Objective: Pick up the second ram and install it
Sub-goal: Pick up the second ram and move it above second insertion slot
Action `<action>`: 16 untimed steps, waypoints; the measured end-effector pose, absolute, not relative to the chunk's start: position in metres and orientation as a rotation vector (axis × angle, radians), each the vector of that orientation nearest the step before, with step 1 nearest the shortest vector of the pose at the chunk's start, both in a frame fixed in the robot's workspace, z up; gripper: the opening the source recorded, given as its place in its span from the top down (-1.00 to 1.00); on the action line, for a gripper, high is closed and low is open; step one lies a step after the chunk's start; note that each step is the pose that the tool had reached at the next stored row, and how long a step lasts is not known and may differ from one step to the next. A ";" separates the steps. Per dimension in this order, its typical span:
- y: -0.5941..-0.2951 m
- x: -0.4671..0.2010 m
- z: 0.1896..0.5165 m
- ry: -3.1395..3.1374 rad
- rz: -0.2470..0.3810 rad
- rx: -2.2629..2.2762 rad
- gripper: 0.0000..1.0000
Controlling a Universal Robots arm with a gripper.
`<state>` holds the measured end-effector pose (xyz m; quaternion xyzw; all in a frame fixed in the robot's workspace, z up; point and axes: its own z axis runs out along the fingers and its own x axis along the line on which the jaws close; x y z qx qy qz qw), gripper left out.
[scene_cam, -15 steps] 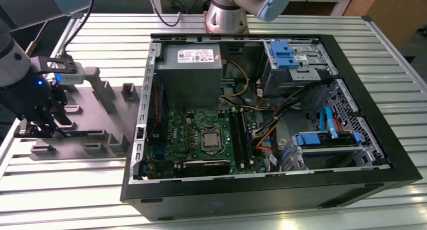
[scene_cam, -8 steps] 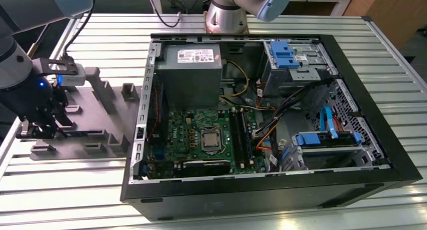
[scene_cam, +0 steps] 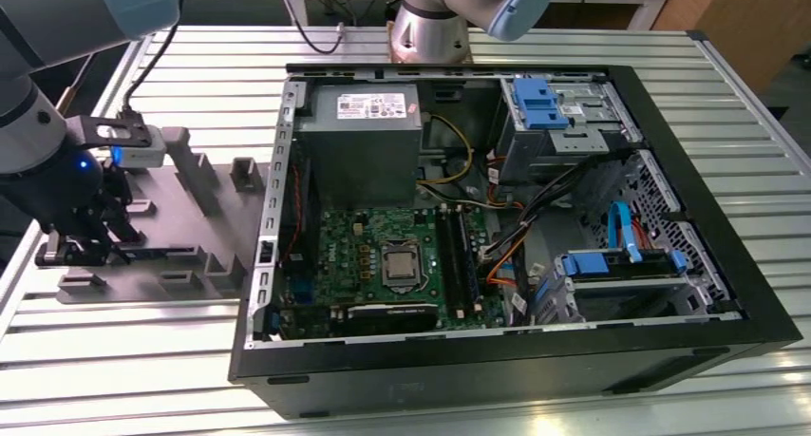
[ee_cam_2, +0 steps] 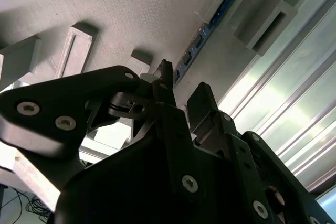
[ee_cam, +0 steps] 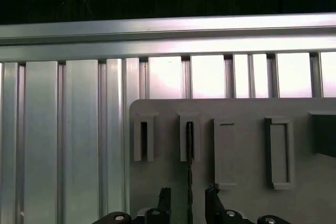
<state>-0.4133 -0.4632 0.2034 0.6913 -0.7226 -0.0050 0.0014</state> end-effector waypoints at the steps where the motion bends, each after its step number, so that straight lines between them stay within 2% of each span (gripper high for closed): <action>1: -0.463 -0.413 0.203 -2.268 -0.016 2.170 0.22; 14: -0.463 -0.413 0.194 -2.268 -0.016 2.170 0.22; 15: -0.463 -0.413 0.194 -2.268 -0.016 2.170 0.25; 16: -0.463 -0.413 0.193 -2.268 -0.016 2.170 0.37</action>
